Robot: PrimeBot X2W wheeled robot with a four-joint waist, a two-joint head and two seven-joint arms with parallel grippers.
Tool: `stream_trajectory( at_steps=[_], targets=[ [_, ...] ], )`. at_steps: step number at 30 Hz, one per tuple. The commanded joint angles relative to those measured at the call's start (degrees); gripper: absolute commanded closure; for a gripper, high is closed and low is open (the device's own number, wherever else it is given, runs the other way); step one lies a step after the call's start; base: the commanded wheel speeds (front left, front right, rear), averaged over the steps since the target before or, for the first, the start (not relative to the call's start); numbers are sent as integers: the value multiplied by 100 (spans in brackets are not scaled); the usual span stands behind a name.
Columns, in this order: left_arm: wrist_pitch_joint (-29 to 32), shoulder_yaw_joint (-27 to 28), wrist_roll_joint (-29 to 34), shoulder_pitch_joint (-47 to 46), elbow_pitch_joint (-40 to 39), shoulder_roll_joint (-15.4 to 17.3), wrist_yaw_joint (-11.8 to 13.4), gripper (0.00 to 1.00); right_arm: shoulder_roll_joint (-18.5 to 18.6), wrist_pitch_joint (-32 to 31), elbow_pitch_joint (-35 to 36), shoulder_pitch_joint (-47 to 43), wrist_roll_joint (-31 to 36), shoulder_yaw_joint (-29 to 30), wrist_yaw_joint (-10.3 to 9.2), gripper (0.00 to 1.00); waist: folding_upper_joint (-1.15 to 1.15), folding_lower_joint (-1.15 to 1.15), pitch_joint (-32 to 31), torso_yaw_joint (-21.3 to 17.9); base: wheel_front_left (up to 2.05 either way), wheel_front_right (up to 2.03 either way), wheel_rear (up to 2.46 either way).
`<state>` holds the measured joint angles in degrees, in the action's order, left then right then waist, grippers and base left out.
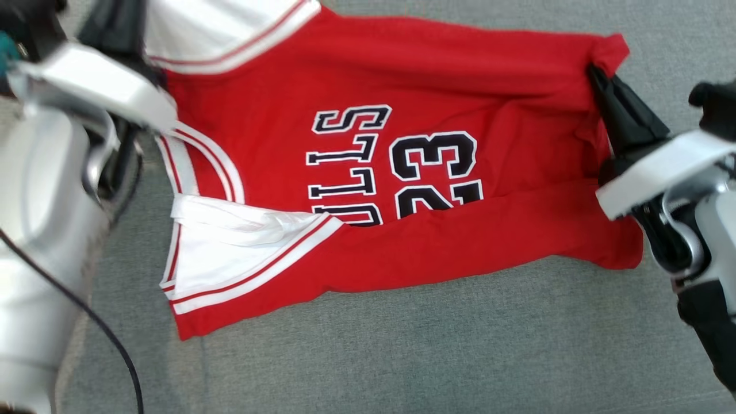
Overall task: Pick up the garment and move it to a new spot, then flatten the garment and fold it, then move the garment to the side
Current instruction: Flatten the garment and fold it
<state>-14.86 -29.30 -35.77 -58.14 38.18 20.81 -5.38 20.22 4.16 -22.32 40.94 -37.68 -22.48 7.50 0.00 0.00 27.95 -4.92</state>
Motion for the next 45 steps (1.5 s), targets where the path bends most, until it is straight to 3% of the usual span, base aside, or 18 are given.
stream_trajectory(
  at_steps=[1,5,14,17,21,23,24,25,26,27,28,32,41,45],
  targets=[
    [-19,81,61,465,-554,86,140,100,140,123,214,-253,195,22,-1,100,0,0,-96,90,0,0,0],
    [-18,196,108,1251,-1568,255,416,100,251,297,488,-642,503,105,-1,100,0,0,-163,166,0,0,0],
    [165,461,-72,3580,-4328,673,1508,100,149,619,656,-1459,1255,595,-1,100,0,0,-266,263,0,0,0],
    [302,447,-225,4108,-4755,676,1734,100,55,652,543,-1597,1370,675,-1,100,0,0,-274,293,0,0,0],
    [399,376,-498,4560,-4751,573,1773,100,-94,726,339,-1732,1479,757,-1,99,0,0,-276,323,0,0,0],
    [428,313,-631,4664,-4593,486,1695,100,-148,768,251,-1793,1469,758,-1,64,0,0,-289,348,0,0,0],
    [445,283,-662,4692,-4480,466,1663,100,-185,777,213,-1839,1449,750,-1,40,0,0,-300,353,0,0,0],
    [430,274,-739,4692,-4383,414,1627,100,-220,790,180,-1888,1427,759,-1,0,0,0,-313,358,0,0,0],
    [448,238,-775,4696,-4257,391,1585,85,-256,816,169,-1942,1398,764,-1,0,0,0,-331,358,0,0,0],
    [445,223,-829,4699,-4163,346,1555,53,-286,827,164,-1995,1374,769,-1,0,0,0,-348,357,0,0,0],
    [422,211,-856,4701,-4078,307,1523,0,-324,852,161,-2056,1339,787,-1,0,0,0,-374,353,0,0,0],
    [235,303,-810,4776,-3848,219,1575,0,-461,972,422,-2460,1223,901,-1,0,0,0,-516,323,0,0,0],
    [-19,1120,-119,4945,-4247,52,2082,0,-860,1079,1516,-3024,1670,1809,-1,0,0,0,-863,260,0,0,0],
    [-19,1564,381,5111,-4488,-66,2060,0,-1043,975,1866,-3136,1914,2188,-1,0,0,0,-1037,272,0,0,0]
  ],
)
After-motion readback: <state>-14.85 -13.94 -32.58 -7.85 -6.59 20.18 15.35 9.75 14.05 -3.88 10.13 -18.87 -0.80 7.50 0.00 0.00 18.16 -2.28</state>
